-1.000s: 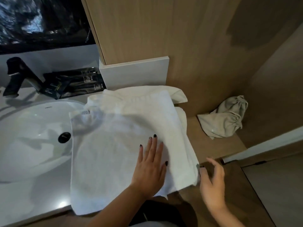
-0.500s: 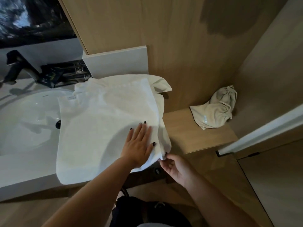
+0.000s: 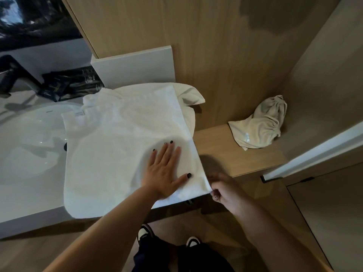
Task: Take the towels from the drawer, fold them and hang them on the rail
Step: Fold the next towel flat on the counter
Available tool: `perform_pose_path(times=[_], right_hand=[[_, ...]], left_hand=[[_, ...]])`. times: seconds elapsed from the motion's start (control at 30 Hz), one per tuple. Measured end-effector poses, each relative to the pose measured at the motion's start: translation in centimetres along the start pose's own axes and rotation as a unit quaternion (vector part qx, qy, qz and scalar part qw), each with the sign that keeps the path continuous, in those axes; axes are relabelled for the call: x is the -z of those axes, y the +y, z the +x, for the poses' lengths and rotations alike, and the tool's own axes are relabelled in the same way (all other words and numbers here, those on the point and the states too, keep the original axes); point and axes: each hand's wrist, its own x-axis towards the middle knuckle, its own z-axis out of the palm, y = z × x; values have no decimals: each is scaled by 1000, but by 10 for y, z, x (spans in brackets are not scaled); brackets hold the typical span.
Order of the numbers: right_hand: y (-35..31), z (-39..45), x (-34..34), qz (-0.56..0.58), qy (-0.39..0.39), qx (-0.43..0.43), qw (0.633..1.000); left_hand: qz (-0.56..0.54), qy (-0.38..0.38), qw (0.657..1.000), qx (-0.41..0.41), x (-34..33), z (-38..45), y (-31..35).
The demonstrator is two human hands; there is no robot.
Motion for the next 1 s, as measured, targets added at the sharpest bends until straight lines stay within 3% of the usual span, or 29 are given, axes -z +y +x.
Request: perform_pose_path(times=[0.13,0.23,0.33,0.43,0.53,0.63,0.77,0.83,0.9,1.0], right_hand=[[4,-2,-11,-93,29,109,989],[8,-4,-11,-75,23,146,986],[13,-4,-9,-168,26,190,967],[15,-6,-4,-213,27,217,952],[18,-10,-3,-173,6,237,956],[21,-12,-6,-199,-17,205,958],[26,-9,0,-328,122,265,899],[31,-11,-2,-265,172,276,908],[37,-13,-9,-123,175,228,950],[38,-11,-23,-25,197,171,965]], left_hand=[[15,2,1000,0,-3,1,0],[13,4,1000,-2,-5,2,0],[11,3,1000,-1,-3,2,-1],[-2,-3,1000,3,-2,1,0],[-11,-3,1000,7,0,1,1],[-19,-2,1000,4,2,0,2],[-27,2,1000,1,2,-1,3],[-29,5,1000,0,2,-1,2],[-31,5,1000,-1,1,-1,2],[-28,-4,1000,1,3,-2,3]])
